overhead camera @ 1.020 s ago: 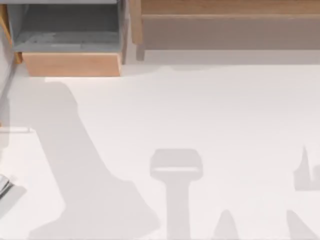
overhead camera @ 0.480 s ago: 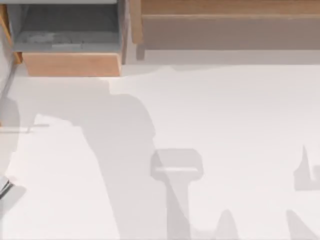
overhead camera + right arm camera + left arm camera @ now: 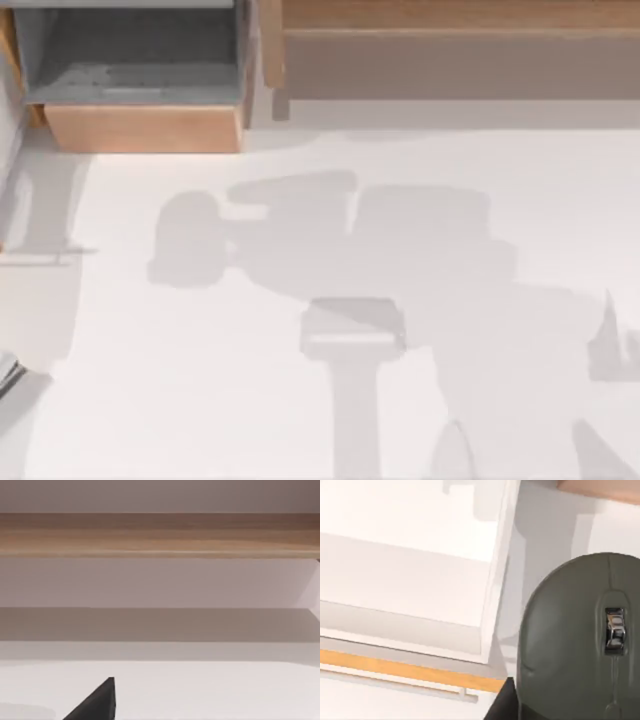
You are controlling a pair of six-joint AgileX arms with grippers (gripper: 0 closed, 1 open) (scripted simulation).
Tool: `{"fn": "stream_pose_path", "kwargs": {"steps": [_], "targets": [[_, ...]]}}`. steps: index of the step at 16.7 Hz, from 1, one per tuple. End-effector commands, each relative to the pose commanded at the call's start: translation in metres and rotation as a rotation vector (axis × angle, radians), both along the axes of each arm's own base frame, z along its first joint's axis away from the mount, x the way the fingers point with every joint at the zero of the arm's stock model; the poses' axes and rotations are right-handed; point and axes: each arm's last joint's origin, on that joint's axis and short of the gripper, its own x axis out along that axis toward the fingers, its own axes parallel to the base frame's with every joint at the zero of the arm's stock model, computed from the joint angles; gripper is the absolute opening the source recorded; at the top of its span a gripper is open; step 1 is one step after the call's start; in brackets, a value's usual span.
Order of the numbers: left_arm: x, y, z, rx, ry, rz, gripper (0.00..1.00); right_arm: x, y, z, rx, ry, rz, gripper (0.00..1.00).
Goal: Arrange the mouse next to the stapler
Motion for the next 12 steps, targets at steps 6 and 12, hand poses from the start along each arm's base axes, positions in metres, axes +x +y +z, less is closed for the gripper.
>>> {"fn": "stream_pose_path", "kwargs": {"steps": [6,12], "targets": [[-0.061,-0.058,-0.009,-0.015,-0.007,-0.062,0.00,0.000,0.000,0.000,0.000,0.000,0.000,1.00],[-0.113,-0.096,-0.074,-0.027,0.083,-0.127,0.00,0.000,0.000,0.000,0.000,0.000,0.000,1.00]]}}
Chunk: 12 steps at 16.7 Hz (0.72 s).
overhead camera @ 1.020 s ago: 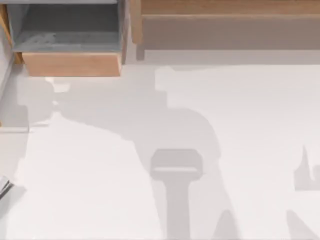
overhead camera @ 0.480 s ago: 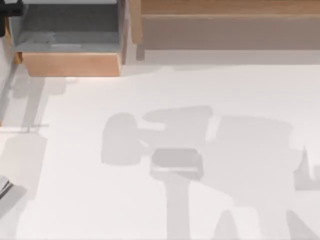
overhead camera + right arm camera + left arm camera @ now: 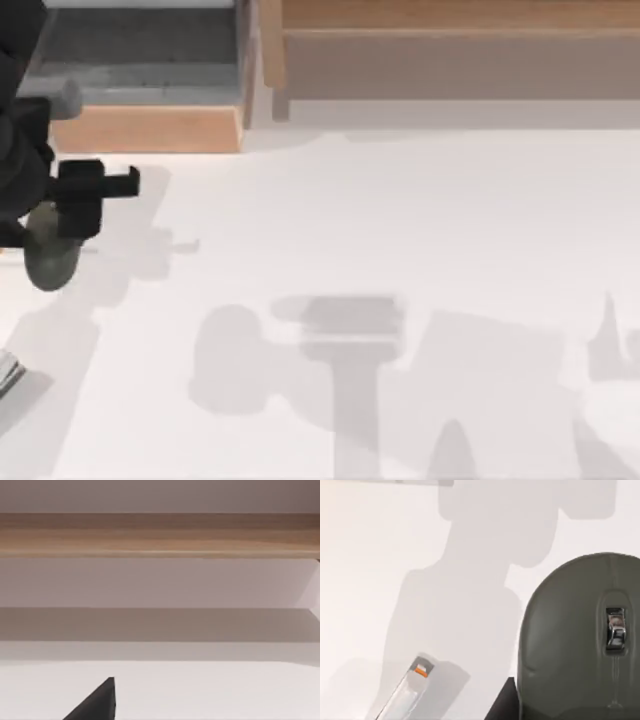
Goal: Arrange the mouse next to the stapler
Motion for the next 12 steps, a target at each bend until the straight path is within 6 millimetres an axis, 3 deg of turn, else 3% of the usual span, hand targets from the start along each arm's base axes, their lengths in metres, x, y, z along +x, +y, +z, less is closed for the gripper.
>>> {"fn": "stream_pose_path", "kwargs": {"steps": [7,12], "targets": [[-0.051,-0.014,-0.085,0.023,0.124,-0.045,0.00,0.000,0.000,0.000,0.000,0.000,0.000,1.00],[-0.060,-0.014,-0.100,0.027,0.135,-0.052,0.00,0.000,0.000,0.000,0.000,0.000,0.000,1.00]]}}
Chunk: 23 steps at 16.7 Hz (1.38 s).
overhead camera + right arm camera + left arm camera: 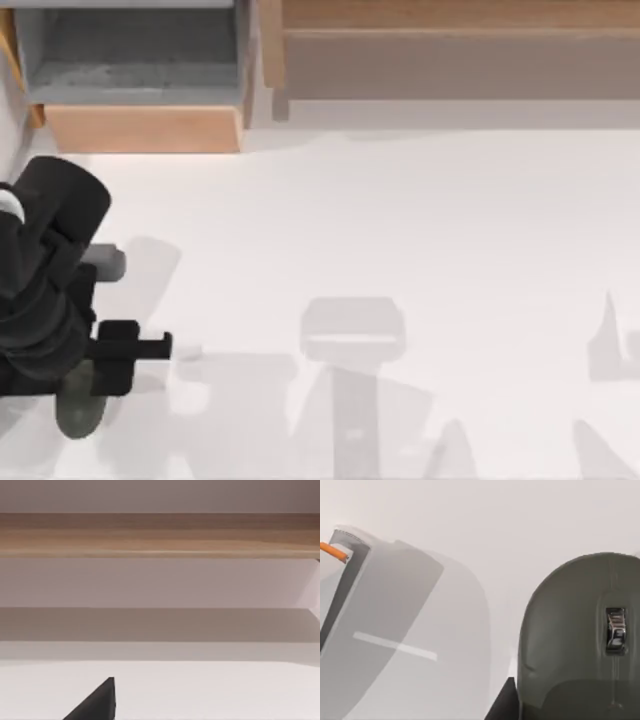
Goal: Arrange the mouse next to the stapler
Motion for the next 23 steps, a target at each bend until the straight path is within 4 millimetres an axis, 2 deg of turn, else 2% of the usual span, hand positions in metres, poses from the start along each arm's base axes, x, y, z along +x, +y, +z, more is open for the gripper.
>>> {"fn": "stream_pose_path", "kwargs": {"steps": [18,23], "targets": [[0.0070,-0.0010,0.0093,-0.024,-0.090,0.003,0.00,0.0000,0.0000,0.0000,0.000,0.000,0.000,1.00],[0.0084,-0.0017,0.0065,-0.026,-0.092,0.002,0.00,0.0000,0.0000,0.0000,0.000,0.000,0.000,1.00]]}}
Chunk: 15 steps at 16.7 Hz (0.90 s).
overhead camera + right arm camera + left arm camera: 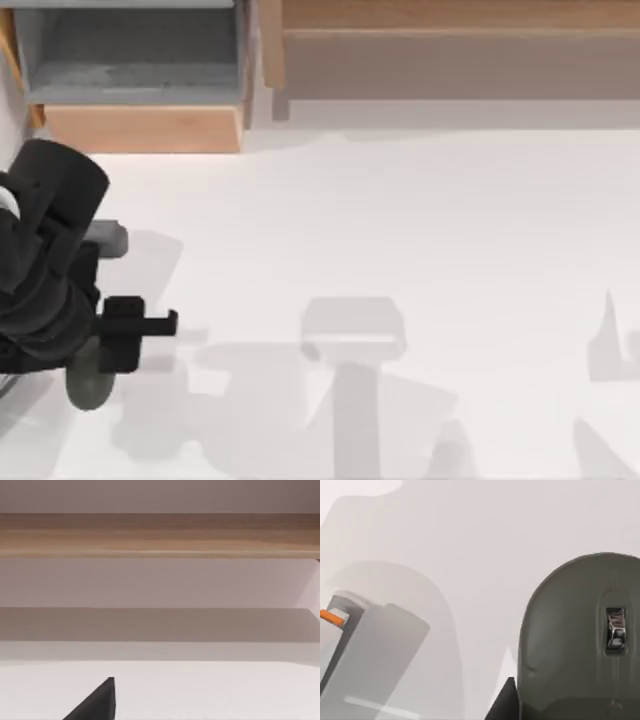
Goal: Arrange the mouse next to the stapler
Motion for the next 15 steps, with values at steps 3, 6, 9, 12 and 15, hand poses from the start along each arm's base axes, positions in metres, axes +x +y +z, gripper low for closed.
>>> {"fn": "stream_pose_path", "kwargs": {"steps": [3,6,9,12,15], "targets": [[-0.002,0.000,-0.008,0.008,0.030,-0.001,0.00,0.000,0.000,0.000,0.000,0.000,0.000,1.00],[-0.006,0.002,-0.020,0.025,0.087,-0.002,0.00,0.000,0.000,0.000,0.000,0.000,0.000,1.00],[-0.007,0.002,-0.021,0.026,0.092,-0.002,0.00,0.000,0.000,0.000,0.000,0.000,0.000,1.00],[-0.007,0.002,-0.021,0.026,0.092,-0.002,0.08,0.000,0.000,0.000,0.000,0.000,0.000,1.00],[-0.007,0.002,-0.021,0.026,0.092,-0.002,0.30,0.000,0.000,0.000,0.000,0.000,0.000,1.00]]}}
